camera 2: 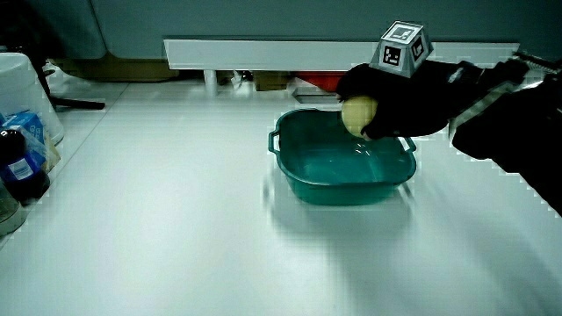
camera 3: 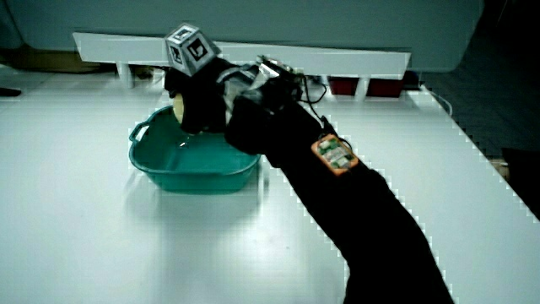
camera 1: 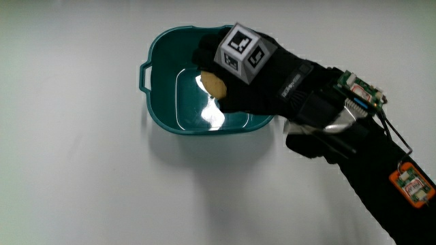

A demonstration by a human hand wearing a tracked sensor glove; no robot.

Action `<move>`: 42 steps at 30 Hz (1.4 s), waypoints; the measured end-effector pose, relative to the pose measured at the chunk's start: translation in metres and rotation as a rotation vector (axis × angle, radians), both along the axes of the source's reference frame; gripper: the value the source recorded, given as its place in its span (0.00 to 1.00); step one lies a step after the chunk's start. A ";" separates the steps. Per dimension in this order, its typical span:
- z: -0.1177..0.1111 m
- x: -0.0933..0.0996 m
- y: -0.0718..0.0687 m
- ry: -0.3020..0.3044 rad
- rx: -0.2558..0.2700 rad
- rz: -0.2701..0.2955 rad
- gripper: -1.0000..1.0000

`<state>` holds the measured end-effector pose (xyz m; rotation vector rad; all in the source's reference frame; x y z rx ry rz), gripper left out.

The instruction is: Place pear into plate

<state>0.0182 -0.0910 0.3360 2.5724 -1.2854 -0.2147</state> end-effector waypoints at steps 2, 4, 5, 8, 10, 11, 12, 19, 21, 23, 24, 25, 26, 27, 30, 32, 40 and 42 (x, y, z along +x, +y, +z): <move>0.001 0.000 -0.008 -0.001 -0.005 0.020 0.50; 0.002 0.000 -0.016 0.005 0.013 0.034 0.50; 0.001 0.000 -0.020 -0.003 0.004 0.040 0.50; 0.004 0.001 -0.031 0.022 -0.003 0.081 0.50; 0.008 0.002 -0.036 0.025 -0.009 0.099 0.50; 0.011 0.003 -0.038 0.024 -0.020 0.110 0.50; 0.012 0.004 -0.039 0.027 -0.019 0.116 0.50; 0.045 0.003 -0.046 0.039 -0.071 0.167 0.50; 0.055 0.004 -0.047 0.043 -0.081 0.183 0.50; 0.061 0.004 -0.047 0.037 -0.098 0.193 0.50; 0.070 0.002 -0.048 0.046 -0.116 0.194 0.50; 0.078 0.000 -0.047 0.062 -0.123 0.191 0.50; 0.076 -0.003 -0.043 0.048 -0.125 0.187 0.50; 0.083 -0.004 -0.042 0.067 -0.139 0.180 0.50; 0.100 -0.006 -0.040 0.102 -0.149 0.195 0.50; 0.107 -0.006 -0.039 0.108 -0.159 0.204 0.50; 0.138 -0.012 -0.032 0.170 -0.199 0.194 0.50; 0.144 -0.013 -0.029 0.190 -0.206 0.188 0.50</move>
